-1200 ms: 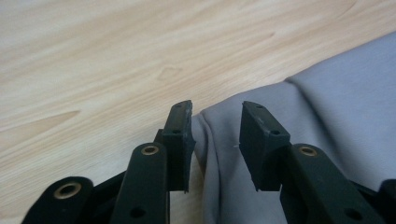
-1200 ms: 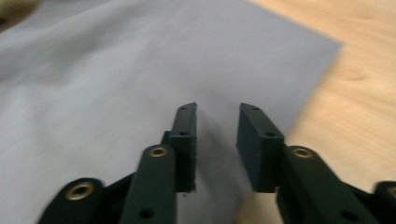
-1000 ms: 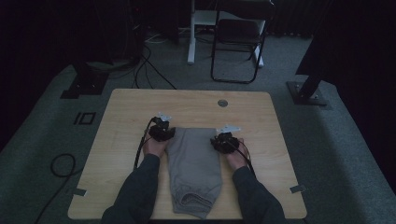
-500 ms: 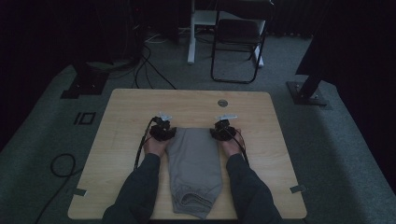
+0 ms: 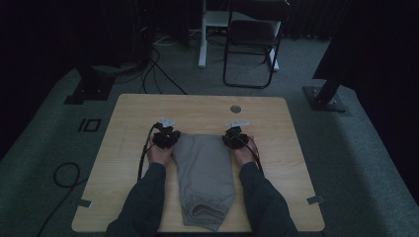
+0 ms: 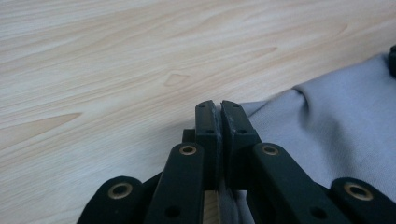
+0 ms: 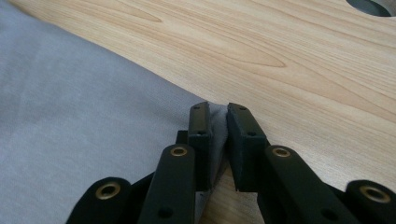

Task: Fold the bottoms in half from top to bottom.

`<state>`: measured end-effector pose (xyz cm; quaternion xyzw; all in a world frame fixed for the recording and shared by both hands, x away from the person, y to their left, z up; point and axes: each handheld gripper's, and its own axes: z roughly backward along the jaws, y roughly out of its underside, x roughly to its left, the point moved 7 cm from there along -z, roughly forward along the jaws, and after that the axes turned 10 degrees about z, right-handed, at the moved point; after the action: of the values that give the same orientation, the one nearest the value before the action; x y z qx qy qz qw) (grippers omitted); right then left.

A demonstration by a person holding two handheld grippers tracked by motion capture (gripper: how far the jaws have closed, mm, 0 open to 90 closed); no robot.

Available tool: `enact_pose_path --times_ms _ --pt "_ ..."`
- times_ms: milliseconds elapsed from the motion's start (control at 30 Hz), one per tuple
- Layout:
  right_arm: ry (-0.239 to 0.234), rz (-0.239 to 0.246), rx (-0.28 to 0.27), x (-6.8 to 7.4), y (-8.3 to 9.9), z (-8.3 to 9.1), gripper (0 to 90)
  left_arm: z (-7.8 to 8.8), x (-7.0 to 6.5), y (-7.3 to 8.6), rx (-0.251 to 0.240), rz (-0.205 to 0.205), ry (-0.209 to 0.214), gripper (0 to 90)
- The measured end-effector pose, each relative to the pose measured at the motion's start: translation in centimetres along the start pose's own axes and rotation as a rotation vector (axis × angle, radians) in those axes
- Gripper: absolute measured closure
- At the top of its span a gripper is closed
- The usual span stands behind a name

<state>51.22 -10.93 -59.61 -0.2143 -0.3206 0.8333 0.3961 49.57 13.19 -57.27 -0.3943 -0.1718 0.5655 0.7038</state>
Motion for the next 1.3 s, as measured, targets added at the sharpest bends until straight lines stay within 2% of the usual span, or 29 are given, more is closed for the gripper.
enact_pose_path --times_ms 233,400,467,500,567,733,800,867,900,933,967,1033,1067,1133,1200,1233,1267,1300 --pt "-0.003 -0.003 0.001 0.0 0.0 0.1 81.0 0.9 0.4 0.0 -0.035 0.063 0.032 86.2" --pt "-0.003 -0.027 0.001 -0.3 0.0 0.2 75.6 1.0 0.8 -0.3 -0.048 0.11 0.001 83.9" --pt "0.005 -0.057 -0.014 -0.7 -0.1 0.3 73.4 1.0 0.9 -0.4 -0.057 0.101 -0.008 81.0" --pt "-0.005 -0.069 -0.025 -0.8 -0.2 0.4 72.6 1.1 0.9 -0.5 -0.061 0.102 -0.01 77.2" --pt "-0.012 -0.067 -0.037 -0.9 -0.3 0.4 71.4 0.9 0.7 -0.6 -0.053 0.099 0.004 74.2" --pt "-0.029 -0.079 -0.026 -0.7 -0.6 -0.2 70.4 -0.6 0.9 -0.4 0.004 0.072 -0.02 68.2" --pt "-0.043 -0.083 -0.017 -0.5 -0.6 -0.5 72.0 -1.3 0.9 -0.2 0.026 0.081 0.007 67.5" --pt "-0.065 -0.093 -0.014 -0.3 -0.7 -0.8 80.0 -1.8 0.9 0.1 0.044 0.069 0.009 73.1" --pt "-0.065 -0.093 -0.014 -0.3 -0.7 -0.8 80.0 -1.8 0.9 0.1 0.044 0.069 0.009 81.7" --pt "-0.069 -0.096 -0.015 -0.2 -0.7 -0.8 84.9 -2.0 1.0 0.3 0.048 0.062 0.01 81.7" --pt "-0.051 -0.072 -0.001 -0.1 -0.9 -0.7 88.7 -1.8 1.1 0.3 0.039 0.076 0.012 88.9" --pt "-0.024 -0.044 0.01 -0.2 -0.9 -0.5 89.0 -1.0 1.4 -0.1 -0.009 0.138 0.032 89.4" --pt "-0.008 -0.042 0.01 -0.3 -0.9 -0.4 89.0 -0.5 1.6 -0.3 -0.039 0.166 0.03 89.6" --pt "0.007 -0.058 0.007 -0.6 -0.9 -0.2 88.9 0.3 2.2 -0.6 -0.067 0.201 0.019 89.7" --pt "-0.002 -0.07 0.001 -0.7 -1.0 -0.2 88.3 0.4 2.3 -0.6 -0.057 0.192 0.004 89.2" --pt "-0.002 -0.067 0.0 -0.6 -1.0 -0.2 87.3 0.3 2.4 -0.5 -0.055 0.188 -0.024 87.2" --pt "0.002 -0.066 0.0 -0.6 -1.1 -0.3 84.6 0.3 2.5 -0.5 -0.055 0.182 -0.044 81.6" --pt "0.008 -0.069 0.001 -0.6 -1.1 -0.3 79.2 0.3 2.5 -0.5 -0.056 0.184 -0.038 77.8"
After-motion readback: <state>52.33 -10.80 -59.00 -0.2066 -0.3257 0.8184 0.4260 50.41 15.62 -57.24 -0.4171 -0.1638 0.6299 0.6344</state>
